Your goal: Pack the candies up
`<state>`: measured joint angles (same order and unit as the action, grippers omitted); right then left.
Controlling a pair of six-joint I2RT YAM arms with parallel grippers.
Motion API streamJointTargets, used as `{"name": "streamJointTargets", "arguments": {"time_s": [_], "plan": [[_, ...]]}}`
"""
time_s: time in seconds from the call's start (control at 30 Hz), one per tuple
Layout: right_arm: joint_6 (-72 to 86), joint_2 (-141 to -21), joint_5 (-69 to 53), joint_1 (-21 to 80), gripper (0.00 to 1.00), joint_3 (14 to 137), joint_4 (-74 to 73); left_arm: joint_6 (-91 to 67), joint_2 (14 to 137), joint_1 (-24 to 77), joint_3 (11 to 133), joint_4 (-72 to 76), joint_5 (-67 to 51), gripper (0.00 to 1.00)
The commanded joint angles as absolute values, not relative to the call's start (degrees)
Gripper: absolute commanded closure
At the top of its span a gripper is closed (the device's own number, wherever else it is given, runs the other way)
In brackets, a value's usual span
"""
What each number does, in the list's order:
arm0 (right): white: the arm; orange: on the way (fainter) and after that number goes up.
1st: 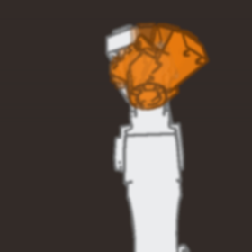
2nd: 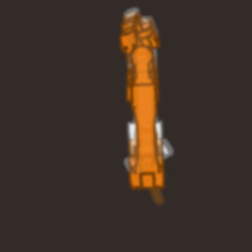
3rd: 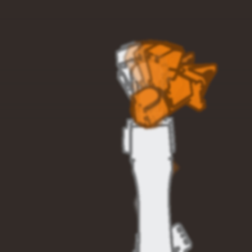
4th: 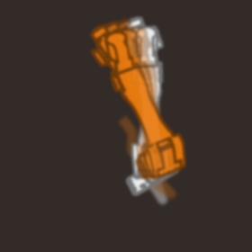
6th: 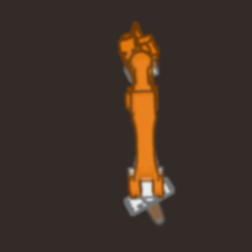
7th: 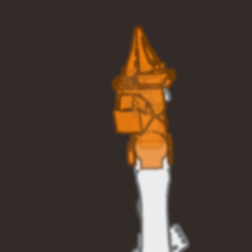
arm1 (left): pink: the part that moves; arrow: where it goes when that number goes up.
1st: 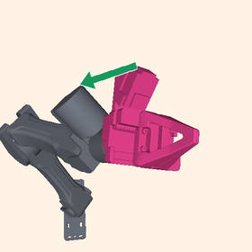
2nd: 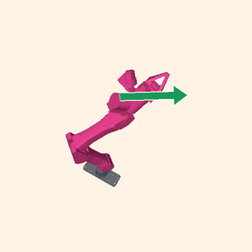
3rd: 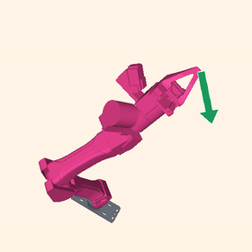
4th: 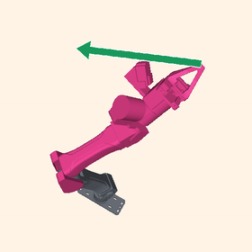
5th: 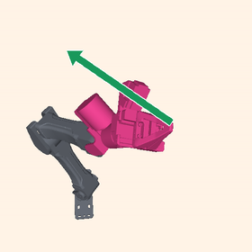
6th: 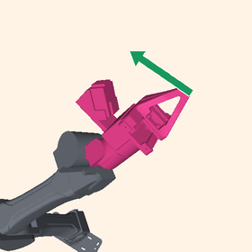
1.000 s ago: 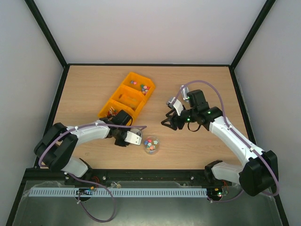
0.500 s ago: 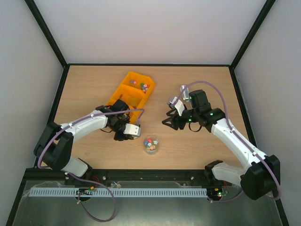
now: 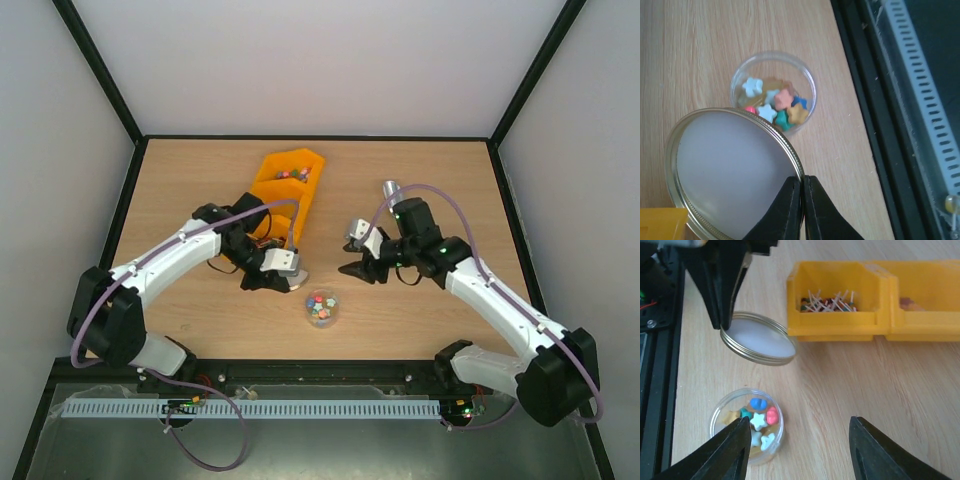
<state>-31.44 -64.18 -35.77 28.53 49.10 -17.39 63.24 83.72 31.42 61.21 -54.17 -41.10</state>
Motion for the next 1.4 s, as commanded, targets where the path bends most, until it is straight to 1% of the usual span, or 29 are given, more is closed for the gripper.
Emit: {"name": "streamJointTargets", "arguments": {"time_s": [0.0,0.17,0.37,0.57,0.67,0.8,0.93,1.23,1.37], "plan": [[-37.62,-65.68,-36.14,32.38,0.46,48.17,-12.51,64.97,83.03,31.23,65.59,-62.14,-50.42,0.98],[-41.96,-68.20,-35.07,37.64,0.50,47.83,-10.21,65.24,84.78,31.23,65.29,-63.53,-52.37,0.98],[-41.93,-70.45,-34.59,38.84,0.51,47.48,-10.18,60.74,85.45,31.41,59.16,-52.12,-48.52,0.98],[-41.95,-69.31,-31.53,38.74,0.54,45.24,-10.83,59.95,91.15,31.18,59.10,-47.23,-49.65,0.98],[-41.13,-68.55,-30.70,38.67,0.54,45.00,-10.91,60.40,95.61,28.57,61.05,-48.44,-53.23,0.98],[-40.11,-67.88,-29.74,38.56,0.55,44.85,-11.09,64.12,103.42,24.64,65.64,-56.19,-59.12,0.98],[-39.52,-67.38,-29.18,38.36,0.55,44.33,-11.12,68.15,108.74,23.91,68.24,-62.32,-62.53,0.98],[-39.30,-67.40,-29.76,38.23,0.55,43.93,-10.37,69.32,104.88,24.06,69.73,-64.87,-64.18,0.98],[-39.96,-68.95,-30.33,38.23,0.55,44.46,-9.68,69.61,104.01,23.99,68.03,-64.77,-63.26,0.98]]}}
